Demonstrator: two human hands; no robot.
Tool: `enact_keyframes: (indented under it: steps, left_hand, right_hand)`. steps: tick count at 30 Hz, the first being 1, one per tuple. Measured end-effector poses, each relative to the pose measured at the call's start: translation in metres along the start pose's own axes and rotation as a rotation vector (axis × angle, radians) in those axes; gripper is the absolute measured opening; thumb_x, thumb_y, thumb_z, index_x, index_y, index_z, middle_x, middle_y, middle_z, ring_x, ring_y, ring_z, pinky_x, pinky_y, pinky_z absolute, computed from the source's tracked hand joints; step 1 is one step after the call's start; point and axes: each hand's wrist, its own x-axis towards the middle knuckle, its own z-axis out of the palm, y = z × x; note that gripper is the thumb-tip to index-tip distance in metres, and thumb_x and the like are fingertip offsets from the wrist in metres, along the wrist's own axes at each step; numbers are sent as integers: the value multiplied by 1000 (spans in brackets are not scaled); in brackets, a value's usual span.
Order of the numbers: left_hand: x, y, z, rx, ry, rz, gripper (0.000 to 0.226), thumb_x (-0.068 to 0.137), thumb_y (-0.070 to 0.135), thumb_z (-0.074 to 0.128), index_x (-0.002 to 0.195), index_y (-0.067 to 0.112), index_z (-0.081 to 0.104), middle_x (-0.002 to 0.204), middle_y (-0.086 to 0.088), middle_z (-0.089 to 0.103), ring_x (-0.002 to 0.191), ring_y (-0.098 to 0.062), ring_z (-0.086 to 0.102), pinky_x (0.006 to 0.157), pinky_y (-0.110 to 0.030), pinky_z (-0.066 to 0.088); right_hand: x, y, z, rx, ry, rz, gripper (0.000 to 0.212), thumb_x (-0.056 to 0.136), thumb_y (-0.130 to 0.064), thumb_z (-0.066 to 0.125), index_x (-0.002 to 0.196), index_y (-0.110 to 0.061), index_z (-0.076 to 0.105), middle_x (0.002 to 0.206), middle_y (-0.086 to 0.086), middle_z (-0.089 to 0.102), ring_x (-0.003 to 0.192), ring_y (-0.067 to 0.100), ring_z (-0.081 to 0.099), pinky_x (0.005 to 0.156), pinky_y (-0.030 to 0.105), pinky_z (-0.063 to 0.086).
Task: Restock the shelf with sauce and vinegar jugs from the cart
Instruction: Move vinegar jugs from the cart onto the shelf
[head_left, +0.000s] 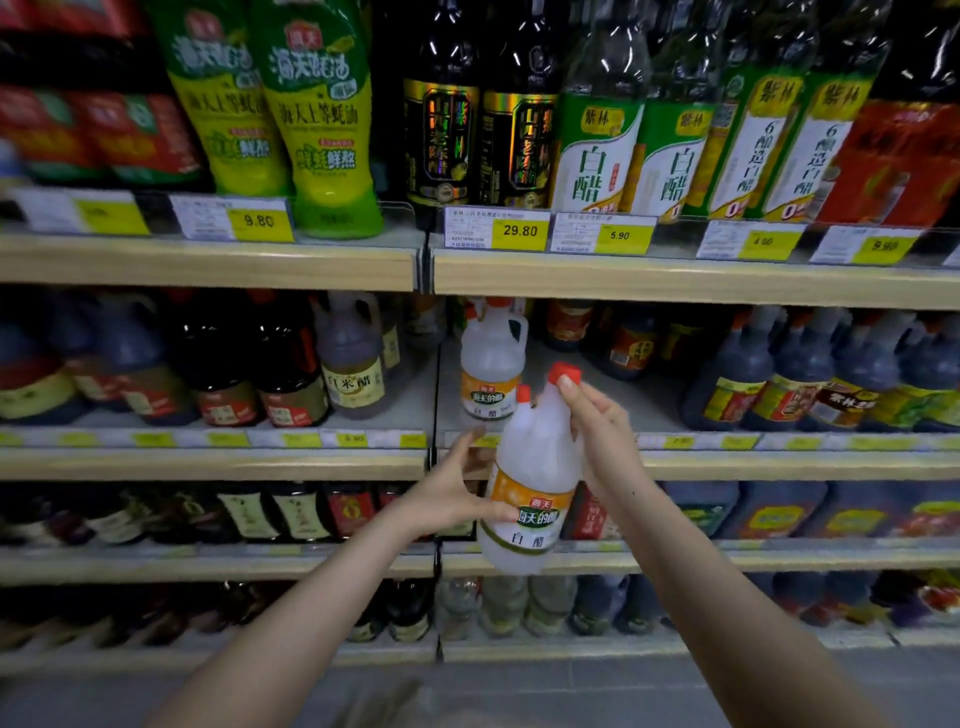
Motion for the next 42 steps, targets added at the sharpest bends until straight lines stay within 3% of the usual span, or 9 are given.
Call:
enact_keyframes:
  steps: [3, 6, 11, 13, 16, 18, 21, 28, 42]
  left_hand:
    - [-6, 9, 8, 15, 104, 57, 93, 51, 30, 90, 129, 25, 40, 125, 7, 56, 119, -9, 53, 102, -39, 45]
    - [-16, 8, 3, -11, 286, 36, 68, 46, 28, 87, 106, 34, 56, 105, 9, 69, 100, -7, 64, 93, -42, 51]
    - [-33, -7, -28, -43, 406, -1, 75, 40, 32, 87, 108, 32, 55, 104, 9, 69, 98, -8, 65, 89, -39, 53]
    - [-41, -12, -46, -66, 477, -16, 75, 39, 32, 87, 107, 32, 56, 102, 11, 69, 97, -7, 65, 86, -34, 53]
    - [-51, -18, -73, -77, 577, -30, 79, 37, 35, 87, 110, 28, 57, 103, 8, 69, 97, -10, 65, 83, -33, 53]
    - [-54, -23, -88, -98, 623, -36, 82, 36, 36, 87, 112, 26, 58, 103, 7, 70, 95, -11, 66, 83, -35, 53]
    - [-53, -29, -105, -119, 657, -45, 81, 36, 37, 87, 111, 29, 57, 103, 7, 69, 95, -11, 66, 81, -34, 53]
    - [-46, -43, -132, -43, 670, 6, 62, 57, 5, 87, 98, 36, 53, 93, 12, 68, 87, -4, 65, 71, -22, 49]
    - [-49, -61, -161, 15, 719, 71, 77, 46, 23, 92, 107, 39, 48, 106, 11, 64, 95, -2, 63, 74, -19, 52]
  right_hand:
    - [6, 1, 27, 37, -26, 25, 34, 85, -28, 61, 110, -5, 66, 104, 13, 71, 96, 23, 68, 82, 33, 56]
    - [10, 8, 46, 14, -39, 50, 26, 87, -25, 61, 107, -9, 68, 102, 11, 71, 92, 18, 68, 82, 30, 56]
    - [28, 18, 57, -169, -84, -10, 19, 86, -22, 63, 104, -15, 66, 95, -7, 68, 86, 0, 62, 72, 11, 50]
    - [41, 31, 46, -285, 24, -68, 22, 82, -25, 69, 102, -18, 65, 100, -6, 66, 95, 5, 61, 84, 20, 51]
    - [66, 60, 24, -542, 189, -52, 54, 72, -30, 78, 118, -12, 55, 120, 5, 56, 109, 20, 56, 94, 40, 47]
    - [82, 77, 19, -609, 148, 17, 71, 67, -26, 83, 126, -8, 48, 126, 8, 55, 115, 24, 53, 93, 41, 46]
    - [104, 89, 24, -725, 127, 10, 60, 65, -25, 83, 114, -10, 53, 115, 9, 64, 103, 28, 60, 81, 37, 50]
    - [156, 105, 65, -756, 87, -35, 62, 70, -28, 79, 122, -7, 53, 122, 13, 62, 110, 31, 58, 82, 32, 45]
    - [200, 125, 101, -725, 58, -54, 69, 73, -31, 76, 131, -10, 45, 130, 12, 57, 118, 31, 54, 88, 31, 43]
